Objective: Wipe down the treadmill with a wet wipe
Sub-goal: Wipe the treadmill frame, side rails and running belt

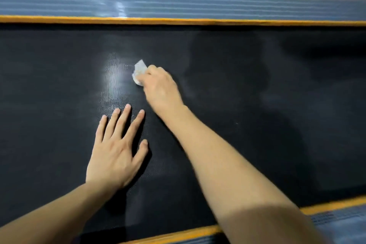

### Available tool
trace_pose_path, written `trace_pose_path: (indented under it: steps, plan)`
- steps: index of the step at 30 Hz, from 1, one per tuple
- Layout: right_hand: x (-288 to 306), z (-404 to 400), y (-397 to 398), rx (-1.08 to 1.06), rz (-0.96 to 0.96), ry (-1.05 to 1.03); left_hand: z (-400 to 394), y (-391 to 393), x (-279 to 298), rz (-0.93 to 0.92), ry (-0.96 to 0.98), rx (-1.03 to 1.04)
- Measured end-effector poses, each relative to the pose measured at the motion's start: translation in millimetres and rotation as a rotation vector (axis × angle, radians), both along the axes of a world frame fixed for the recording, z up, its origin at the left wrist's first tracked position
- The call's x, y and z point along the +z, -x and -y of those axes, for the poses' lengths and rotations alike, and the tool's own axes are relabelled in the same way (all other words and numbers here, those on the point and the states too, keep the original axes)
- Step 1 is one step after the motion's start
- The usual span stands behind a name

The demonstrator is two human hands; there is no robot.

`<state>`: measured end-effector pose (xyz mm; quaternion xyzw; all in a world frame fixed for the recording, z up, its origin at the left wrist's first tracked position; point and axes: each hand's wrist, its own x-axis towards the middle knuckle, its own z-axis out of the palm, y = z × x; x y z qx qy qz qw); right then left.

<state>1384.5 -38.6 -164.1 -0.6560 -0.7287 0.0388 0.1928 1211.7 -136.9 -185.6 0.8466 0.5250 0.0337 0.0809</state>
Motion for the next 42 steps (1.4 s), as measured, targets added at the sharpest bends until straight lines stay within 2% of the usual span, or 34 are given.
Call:
trace_pose_path:
  steps: [2, 5, 7, 9, 12, 14, 16, 18, 21, 22, 24, 26, 30, 33, 34, 37, 39, 42]
  plan:
    - [0, 6, -56, -0.149, 0.039, -0.022, 0, -2, -1, 0.02, -0.019, 0.013]
    - [5, 35, -169, -0.588, 0.135, 0.013, 3, -3, -2, 0.035, -0.036, 0.013]
    - [7, 54, -207, -0.809, 0.011, 0.038, 1, -3, -5, 0.023, -0.05, 0.015]
    - [5, 50, -190, -0.75, 0.056, 0.021, 2, -2, -7, 0.029, -0.051, 0.017]
    - [0, 27, -89, -0.413, 0.088, 0.015, 3, -1, -7, 0.049, -0.053, 0.009]
    - [4, 29, -15, -0.175, 0.126, 0.089, 2, 0, -8, 0.057, -0.061, 0.009]
    - [4, 38, 0, 0.024, 0.139, 0.101, 1, 2, -9, 0.061, -0.056, -0.003]
    - [1, 44, -48, -0.104, 0.109, 0.02, 1, 3, -8, 0.067, -0.055, -0.001]
    - [-4, 69, -157, -0.521, 0.216, 0.042, 0, 0, -9, 0.079, -0.061, 0.018]
    - [-2, 82, -182, -0.621, 0.159, 0.048, 1, 0, -10, 0.085, -0.061, 0.021]
    - [-2, 88, -191, -0.627, 0.149, 0.046, 1, -1, -9, 0.092, -0.062, 0.022]
    - [-2, 78, -148, -0.577, 0.108, 0.006, 1, -1, -9, 0.091, -0.057, 0.021]
    - [-10, 72, -29, -0.204, 0.083, -0.021, 1, 2, -11, 0.08, -0.049, 0.01]
    - [-3, 84, -28, -0.085, 0.084, -0.051, 1, 2, -8, 0.078, -0.038, 0.005]
    - [0, 87, -49, -0.125, 0.13, -0.044, 1, 2, -8, 0.078, -0.034, 0.007]
    - [8, 116, -137, -0.466, 0.311, 0.074, 1, 1, -8, 0.07, -0.033, 0.01]
    - [12, 134, -181, -0.627, 0.311, 0.09, 2, 0, -8, 0.054, -0.036, 0.018]
    - [4, 123, -157, -0.647, 0.231, 0.057, 2, -2, -9, 0.052, -0.029, 0.015]
